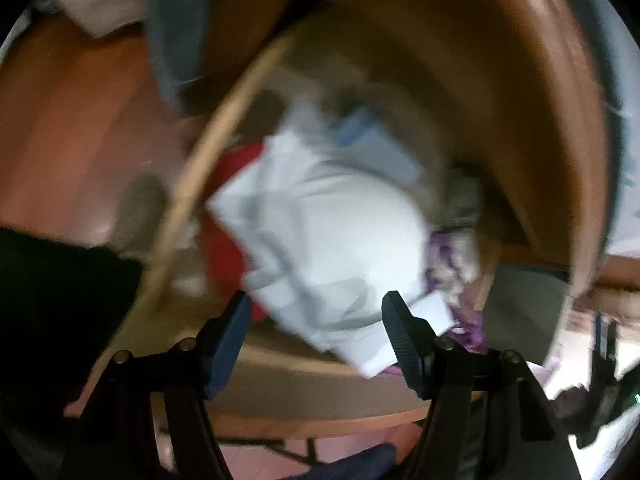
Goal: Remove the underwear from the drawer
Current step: 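Close the left gripper on the white underwear in the drawer, then lift the white underwear with the left gripper and drop it into the shoe box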
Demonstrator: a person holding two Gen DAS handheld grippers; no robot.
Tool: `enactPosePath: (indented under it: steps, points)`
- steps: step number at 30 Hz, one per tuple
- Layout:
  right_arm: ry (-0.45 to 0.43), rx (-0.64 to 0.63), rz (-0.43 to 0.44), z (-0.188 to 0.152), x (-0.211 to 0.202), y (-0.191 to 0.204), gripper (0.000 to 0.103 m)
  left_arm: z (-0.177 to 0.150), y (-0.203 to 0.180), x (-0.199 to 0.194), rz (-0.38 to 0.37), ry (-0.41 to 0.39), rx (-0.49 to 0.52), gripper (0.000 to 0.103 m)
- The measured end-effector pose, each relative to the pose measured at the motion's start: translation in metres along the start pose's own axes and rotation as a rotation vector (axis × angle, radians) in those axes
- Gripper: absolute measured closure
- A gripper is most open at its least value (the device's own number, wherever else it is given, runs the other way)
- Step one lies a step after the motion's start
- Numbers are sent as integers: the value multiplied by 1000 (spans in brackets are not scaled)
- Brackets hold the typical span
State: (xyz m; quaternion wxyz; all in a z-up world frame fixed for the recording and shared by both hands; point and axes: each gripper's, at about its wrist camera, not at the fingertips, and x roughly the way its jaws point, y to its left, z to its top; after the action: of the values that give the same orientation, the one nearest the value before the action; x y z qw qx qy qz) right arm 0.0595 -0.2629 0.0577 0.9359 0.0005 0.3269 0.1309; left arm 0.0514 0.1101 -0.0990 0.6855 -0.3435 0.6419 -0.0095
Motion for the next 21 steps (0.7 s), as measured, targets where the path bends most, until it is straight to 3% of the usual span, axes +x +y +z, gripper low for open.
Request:
enactPosePath:
  steps: [4, 6, 8, 10, 11, 12, 16, 21]
  points:
    - [5, -14, 5, -1, 1, 4, 0, 4, 0, 11, 43, -6, -8, 40]
    - [3, -27, 5, -1, 1, 6, 0, 6, 7, 19, -5, 11, -57, 42]
    - [4, -33, 4, -1, 1, 7, 0, 6, 9, 14, -36, -45, -64, 44]
    - [14, -30, 3, -1, 3, 6, 0, 3, 3, 6, -16, -92, -19, 65]
    - [18, -28, 3, -1, 4, 6, 0, 0, -1, 3, 8, -110, 9, 86]
    - [21, -26, 4, -1, 5, 6, 0, -1, -4, 2, 22, -121, 24, 92]
    - [23, -26, 7, -1, 6, 6, 0, -7, -6, -3, 65, -194, 41, 96]
    - [31, -32, -2, -2, 7, 7, 0, -26, -13, -26, 34, -257, 86, 96]
